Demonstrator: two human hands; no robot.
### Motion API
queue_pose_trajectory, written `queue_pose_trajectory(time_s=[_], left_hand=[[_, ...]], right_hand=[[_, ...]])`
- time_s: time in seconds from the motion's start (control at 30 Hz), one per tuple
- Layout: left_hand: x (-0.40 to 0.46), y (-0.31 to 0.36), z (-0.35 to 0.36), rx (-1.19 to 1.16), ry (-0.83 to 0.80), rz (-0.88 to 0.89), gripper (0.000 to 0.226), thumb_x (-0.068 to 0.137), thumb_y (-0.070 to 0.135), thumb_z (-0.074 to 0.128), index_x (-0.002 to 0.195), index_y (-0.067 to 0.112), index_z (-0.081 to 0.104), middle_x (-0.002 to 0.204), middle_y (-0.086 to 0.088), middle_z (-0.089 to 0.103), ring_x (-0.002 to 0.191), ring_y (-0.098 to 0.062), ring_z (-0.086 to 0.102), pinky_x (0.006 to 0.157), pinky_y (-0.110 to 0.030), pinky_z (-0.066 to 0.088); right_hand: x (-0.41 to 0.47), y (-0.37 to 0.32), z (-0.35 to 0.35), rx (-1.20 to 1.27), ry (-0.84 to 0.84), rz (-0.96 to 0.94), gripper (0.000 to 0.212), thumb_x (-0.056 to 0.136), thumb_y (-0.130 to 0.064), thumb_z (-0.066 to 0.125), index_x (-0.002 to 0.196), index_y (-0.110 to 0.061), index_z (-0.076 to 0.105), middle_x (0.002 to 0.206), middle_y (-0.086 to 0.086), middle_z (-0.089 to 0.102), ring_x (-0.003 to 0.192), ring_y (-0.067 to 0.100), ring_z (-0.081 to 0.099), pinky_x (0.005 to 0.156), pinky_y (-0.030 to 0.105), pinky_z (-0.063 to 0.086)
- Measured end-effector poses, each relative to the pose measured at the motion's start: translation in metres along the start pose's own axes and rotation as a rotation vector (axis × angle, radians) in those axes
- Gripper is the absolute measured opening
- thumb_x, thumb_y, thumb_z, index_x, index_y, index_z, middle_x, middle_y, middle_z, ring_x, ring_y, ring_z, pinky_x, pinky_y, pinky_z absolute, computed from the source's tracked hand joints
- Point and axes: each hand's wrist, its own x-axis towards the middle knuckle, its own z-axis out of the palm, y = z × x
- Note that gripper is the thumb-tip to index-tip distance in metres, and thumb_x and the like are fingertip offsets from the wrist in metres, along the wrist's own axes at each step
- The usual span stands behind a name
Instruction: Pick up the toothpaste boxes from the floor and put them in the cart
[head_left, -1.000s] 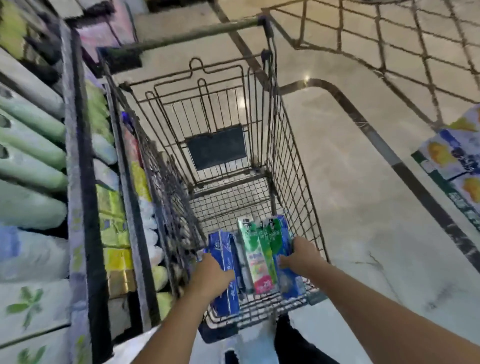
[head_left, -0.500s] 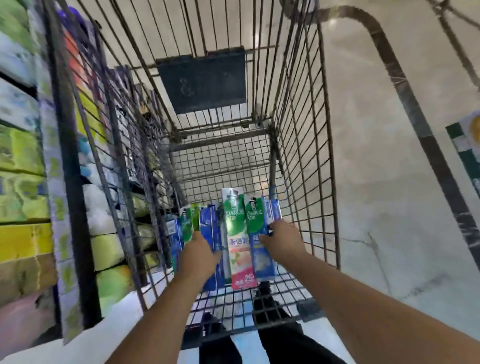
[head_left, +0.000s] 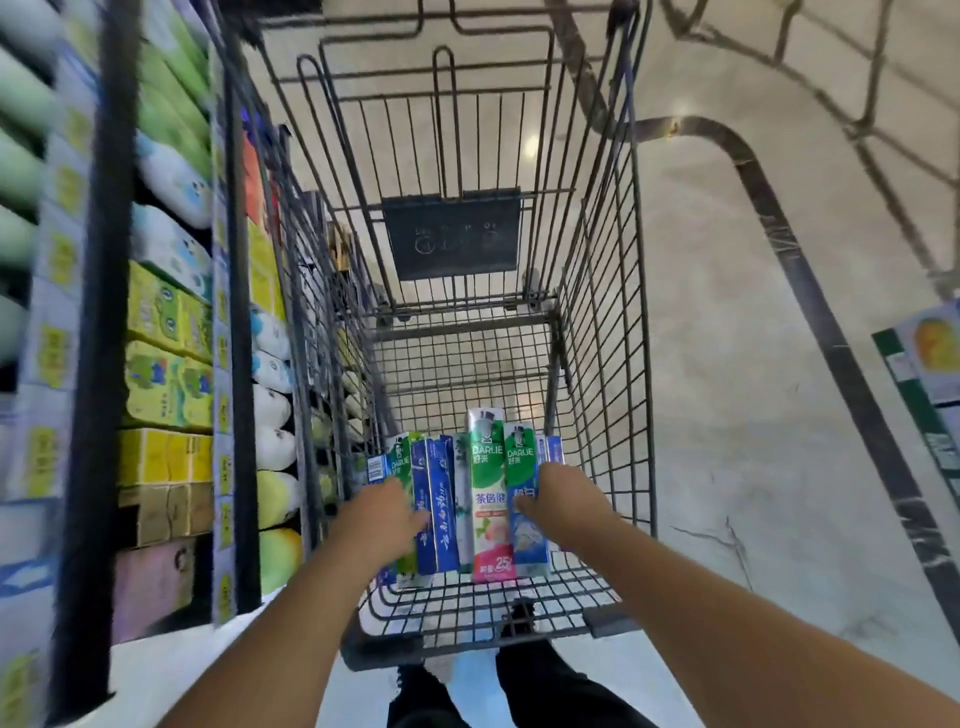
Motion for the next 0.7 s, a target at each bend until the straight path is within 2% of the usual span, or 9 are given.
queue_pose_trajectory(time_s=[0.1,0.17,0.23,0.33,0.4,0.43,0.53,0.63,0.7], left_hand=[[-0.031,-0.003,-0.032,-0.044,-0.069,0.04,0.057,0.097,0.049,0.053,0.136,0.009,0.045,0.116,-0.006,0.058,0.099,-0.02,0.057,0.083,-0.031,0.048],[-0.055,-0.006,-0.05,-0.112,-0.059,0.056,0.066,0.094,0.055,0.054,0.144,0.014,0.042,0.137,-0.008,0.054,0.114,-0.022,0.056,0.093,-0.033,0.047],[-0.084,-0.01,-0.063,-0.181,-0.037,0.068,0.068,0.094,0.059,0.053,0.144,0.014,0.041,0.138,-0.007,0.052,0.117,-0.023,0.056,0.09,-0.032,0.045],[-0.13,-0.02,-0.074,-0.227,-0.002,0.066,0.067,0.093,0.061,0.05,0.141,0.014,0.043,0.135,-0.007,0.053,0.114,-0.022,0.055,0.084,-0.03,0.041],[-0.156,-0.031,-0.078,-0.194,0.021,0.052,0.069,0.093,0.063,0.048,0.141,0.013,0.043,0.136,-0.009,0.054,0.115,-0.023,0.056,0.087,-0.032,0.044],[-0.167,-0.037,-0.078,-0.187,0.028,0.038,0.073,0.093,0.063,0.047,0.145,0.013,0.039,0.141,-0.01,0.051,0.121,-0.024,0.054,0.093,-0.033,0.043],[-0.195,-0.049,-0.079,-0.182,0.008,0.005,0.081,0.094,0.065,0.042,0.153,0.012,0.027,0.156,-0.008,0.035,0.135,-0.025,0.042,0.104,-0.035,0.037],[-0.217,-0.06,-0.075,-0.206,0.045,-0.001,0.084,0.094,0.067,0.04,0.155,0.012,0.023,0.152,-0.012,0.039,0.138,-0.027,0.039,0.11,-0.038,0.034],[-0.234,-0.066,-0.069,-0.199,0.073,-0.003,0.089,0.091,0.071,0.039,0.156,0.013,0.022,0.151,-0.013,0.041,0.138,-0.028,0.038,0.112,-0.042,0.034]], right_hand=[[-0.032,-0.013,-0.023,0.015,-0.011,-0.066,0.026,0.09,-0.035,0.067,0.105,-0.014,0.061,0.097,0.002,0.066,0.08,0.014,0.063,0.076,0.032,0.056],[-0.05,-0.023,-0.036,0.04,-0.036,-0.135,0.036,0.089,-0.036,0.069,0.115,-0.013,0.06,0.11,0.004,0.067,0.087,0.014,0.062,0.079,0.028,0.053],[-0.066,-0.035,-0.046,0.007,-0.072,-0.217,0.051,0.089,-0.041,0.068,0.129,-0.012,0.054,0.123,0.007,0.064,0.095,0.016,0.06,0.086,0.027,0.05],[-0.088,-0.057,-0.055,-0.034,-0.093,-0.311,0.074,0.085,-0.053,0.066,0.144,-0.014,0.042,0.138,0.012,0.056,0.115,0.025,0.06,0.102,0.041,0.048],[-0.105,-0.071,-0.062,-0.121,-0.106,-0.38,0.088,0.08,-0.064,0.063,0.148,-0.015,0.036,0.147,0.013,0.048,0.128,0.028,0.052,0.109,0.046,0.042],[-0.113,-0.077,-0.066,-0.169,-0.116,-0.415,0.093,0.078,-0.067,0.061,0.15,-0.014,0.032,0.151,0.013,0.043,0.133,0.029,0.046,0.112,0.046,0.038],[-0.137,-0.088,-0.078,-0.308,-0.084,-0.509,0.098,0.08,-0.07,0.056,0.154,-0.014,0.024,0.158,0.012,0.031,0.142,0.03,0.034,0.117,0.045,0.029],[-0.158,-0.094,-0.077,-0.438,0.026,-0.597,0.098,0.082,-0.075,0.047,0.154,-0.014,0.022,0.159,0.012,0.028,0.144,0.03,0.03,0.118,0.046,0.026],[-0.176,-0.097,-0.068,-0.529,0.069,-0.629,0.107,0.075,-0.084,0.037,0.156,-0.017,0.018,0.162,0.01,0.019,0.148,0.029,0.022,0.119,0.047,0.02]])
